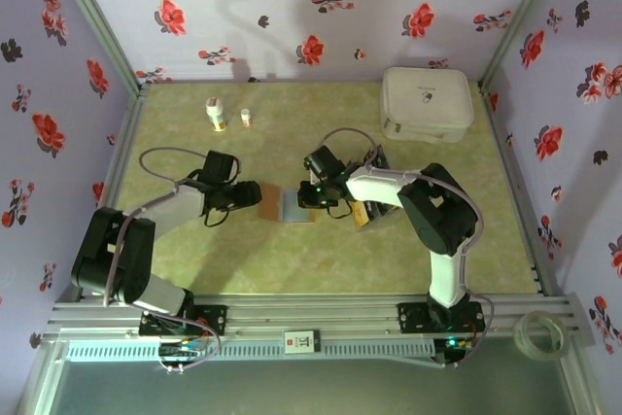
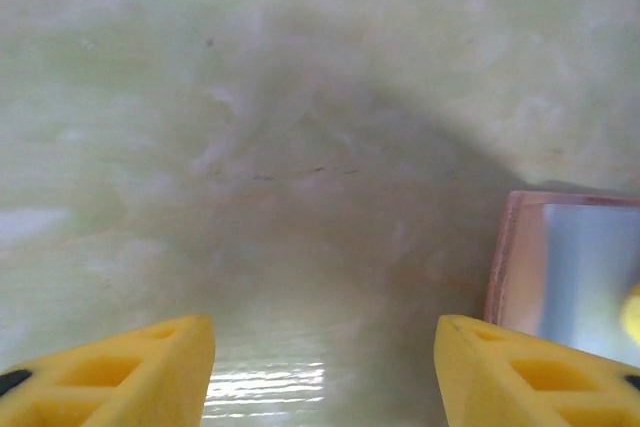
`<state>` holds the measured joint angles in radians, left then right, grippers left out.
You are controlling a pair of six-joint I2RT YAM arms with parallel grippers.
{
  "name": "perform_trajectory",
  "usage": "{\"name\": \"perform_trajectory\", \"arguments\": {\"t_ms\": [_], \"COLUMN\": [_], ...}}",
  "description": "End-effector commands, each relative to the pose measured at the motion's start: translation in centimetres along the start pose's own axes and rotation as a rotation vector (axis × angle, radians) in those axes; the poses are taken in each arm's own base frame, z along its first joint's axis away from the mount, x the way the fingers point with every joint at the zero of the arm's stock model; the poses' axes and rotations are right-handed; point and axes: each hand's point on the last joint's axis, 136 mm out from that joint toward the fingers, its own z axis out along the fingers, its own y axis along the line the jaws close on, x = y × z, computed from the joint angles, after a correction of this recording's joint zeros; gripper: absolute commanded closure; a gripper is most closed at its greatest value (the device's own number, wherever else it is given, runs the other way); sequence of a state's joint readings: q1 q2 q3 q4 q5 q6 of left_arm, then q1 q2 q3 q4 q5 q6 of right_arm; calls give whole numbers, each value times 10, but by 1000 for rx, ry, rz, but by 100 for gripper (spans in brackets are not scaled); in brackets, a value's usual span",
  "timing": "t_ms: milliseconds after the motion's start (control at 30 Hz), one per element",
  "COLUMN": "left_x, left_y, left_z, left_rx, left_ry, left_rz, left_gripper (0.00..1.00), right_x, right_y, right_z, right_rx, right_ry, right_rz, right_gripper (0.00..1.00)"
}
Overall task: Put the credit cards into the card holder
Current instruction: Flip over the card slot on the card holder.
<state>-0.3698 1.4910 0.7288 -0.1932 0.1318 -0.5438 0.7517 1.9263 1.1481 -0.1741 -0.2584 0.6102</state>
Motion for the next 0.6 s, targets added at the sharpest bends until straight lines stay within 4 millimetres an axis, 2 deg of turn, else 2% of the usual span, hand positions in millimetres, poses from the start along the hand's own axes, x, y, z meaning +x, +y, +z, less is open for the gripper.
{"name": "perform_trajectory", "arguments": {"t_ms": [0,333,567], "left_x": [11,26,25], "left_y": [12,26,26], "left_z": [7,22,21], "left_rx": [-85,-183,-194], "left_ry": [45,98,103], "left_rz": [40,53,58], "left_gripper": [39,38,37], "right_x": [10,15,13], "right_y": [-16,-21,-16], "right_z": [8,9,5], "right_rx": [37,41,27], "right_ry": [15,17,10], "right_rz": [21,33,31], "right_gripper": [85,85,84]}}
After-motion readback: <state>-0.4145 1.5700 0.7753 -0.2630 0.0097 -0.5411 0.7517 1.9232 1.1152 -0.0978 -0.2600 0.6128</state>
